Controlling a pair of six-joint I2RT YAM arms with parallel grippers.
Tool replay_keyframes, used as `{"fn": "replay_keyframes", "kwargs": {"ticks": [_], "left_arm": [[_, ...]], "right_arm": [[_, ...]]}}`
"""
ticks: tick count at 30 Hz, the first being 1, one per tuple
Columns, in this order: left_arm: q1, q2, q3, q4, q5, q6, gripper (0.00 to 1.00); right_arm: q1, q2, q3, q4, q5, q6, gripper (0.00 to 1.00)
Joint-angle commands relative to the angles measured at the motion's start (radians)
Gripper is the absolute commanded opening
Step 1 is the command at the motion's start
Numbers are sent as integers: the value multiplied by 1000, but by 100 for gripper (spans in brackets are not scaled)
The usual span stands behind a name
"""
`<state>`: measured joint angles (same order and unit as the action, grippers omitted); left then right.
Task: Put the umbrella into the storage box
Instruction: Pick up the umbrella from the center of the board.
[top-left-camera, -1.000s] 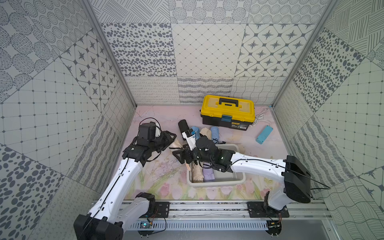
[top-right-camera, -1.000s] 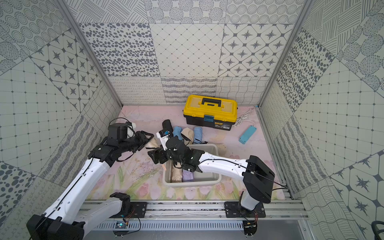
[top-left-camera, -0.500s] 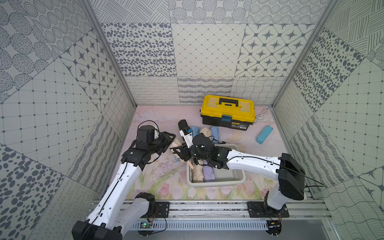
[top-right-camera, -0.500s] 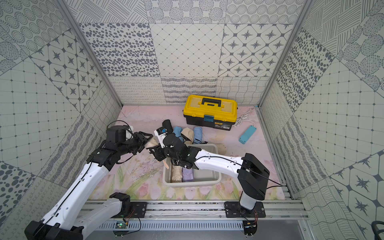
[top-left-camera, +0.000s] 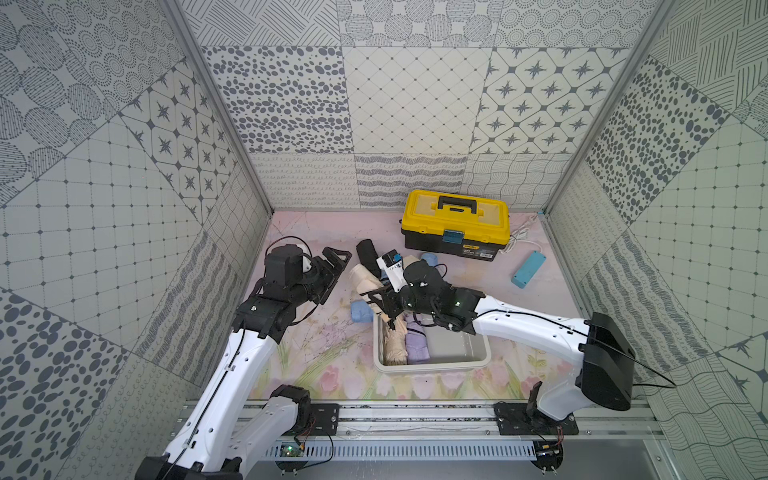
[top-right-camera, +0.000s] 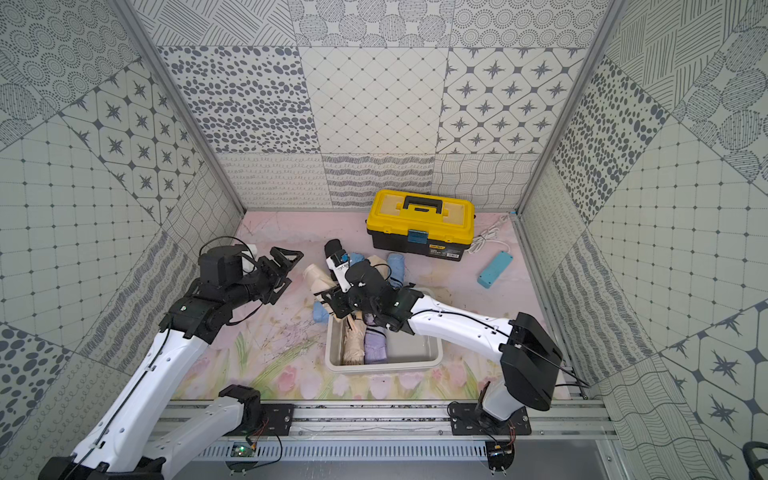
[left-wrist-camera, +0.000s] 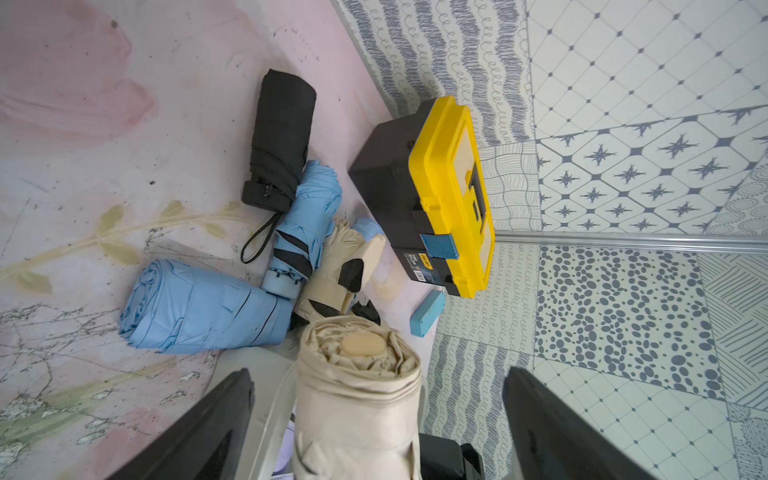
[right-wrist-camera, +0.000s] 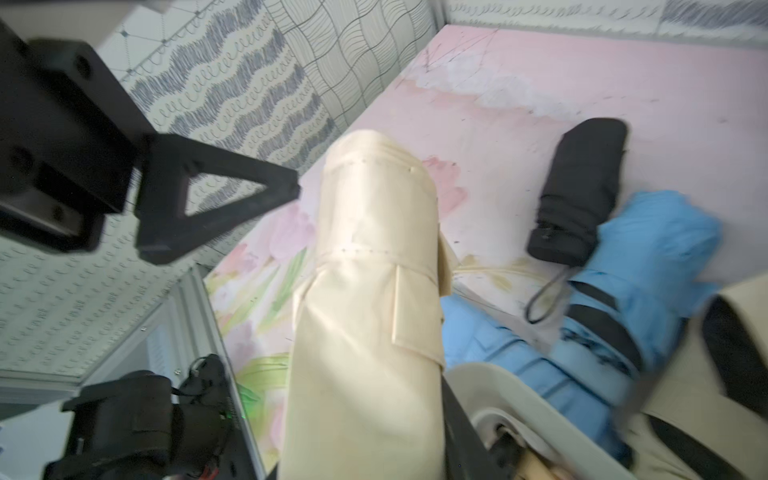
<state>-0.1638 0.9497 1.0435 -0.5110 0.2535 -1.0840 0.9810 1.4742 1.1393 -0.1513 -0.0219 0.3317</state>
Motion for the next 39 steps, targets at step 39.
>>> {"fn": "replay_keyframes", "kwargs": {"ticks": [39], "left_arm": [[-103,88,-40,268,708,-415,99]], "right_arm": [[48,-274,-60,175,126,-1599,27]]}}
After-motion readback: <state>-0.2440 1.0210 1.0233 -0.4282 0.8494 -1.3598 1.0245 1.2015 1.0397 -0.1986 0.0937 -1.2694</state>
